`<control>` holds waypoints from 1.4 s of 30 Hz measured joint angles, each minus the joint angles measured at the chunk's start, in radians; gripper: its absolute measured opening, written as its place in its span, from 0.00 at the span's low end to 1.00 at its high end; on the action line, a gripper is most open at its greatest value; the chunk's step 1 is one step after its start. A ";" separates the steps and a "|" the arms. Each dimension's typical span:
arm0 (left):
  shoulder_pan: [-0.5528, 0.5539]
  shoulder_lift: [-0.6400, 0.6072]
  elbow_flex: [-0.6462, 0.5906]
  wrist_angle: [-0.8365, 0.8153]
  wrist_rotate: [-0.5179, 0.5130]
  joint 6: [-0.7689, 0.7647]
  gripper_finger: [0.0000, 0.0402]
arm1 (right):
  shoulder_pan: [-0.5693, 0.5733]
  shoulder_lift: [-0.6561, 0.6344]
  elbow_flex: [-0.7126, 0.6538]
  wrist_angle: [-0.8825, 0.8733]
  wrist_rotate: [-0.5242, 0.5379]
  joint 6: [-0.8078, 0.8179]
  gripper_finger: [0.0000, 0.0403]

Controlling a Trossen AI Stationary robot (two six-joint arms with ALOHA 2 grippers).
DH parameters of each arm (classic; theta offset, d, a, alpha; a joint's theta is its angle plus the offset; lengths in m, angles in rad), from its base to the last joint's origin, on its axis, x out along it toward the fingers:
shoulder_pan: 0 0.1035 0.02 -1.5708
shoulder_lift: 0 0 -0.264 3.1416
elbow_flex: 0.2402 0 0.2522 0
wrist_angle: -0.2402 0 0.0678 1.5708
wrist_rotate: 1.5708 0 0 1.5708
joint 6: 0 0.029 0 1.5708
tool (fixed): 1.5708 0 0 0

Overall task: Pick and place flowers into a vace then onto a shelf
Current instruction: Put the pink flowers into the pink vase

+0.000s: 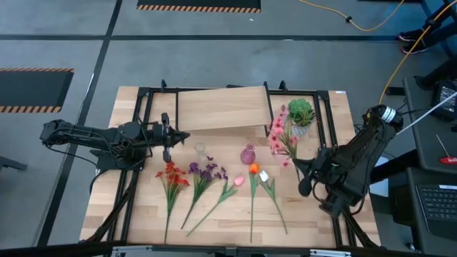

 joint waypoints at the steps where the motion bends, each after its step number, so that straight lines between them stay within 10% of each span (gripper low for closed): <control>1: 0.000 0.000 0.000 0.000 -0.009 -0.008 0.01 | -0.011 0.000 0.000 -0.015 0.012 -0.010 0.00; 15: 0.000 0.000 0.000 -0.003 -0.025 -0.027 0.01 | -0.058 -0.039 -0.002 0.038 -0.018 -0.101 0.00; 42: 0.000 0.000 0.000 -0.003 -0.030 -0.016 0.01 | -0.459 -0.460 -0.130 0.930 -0.536 -1.652 0.00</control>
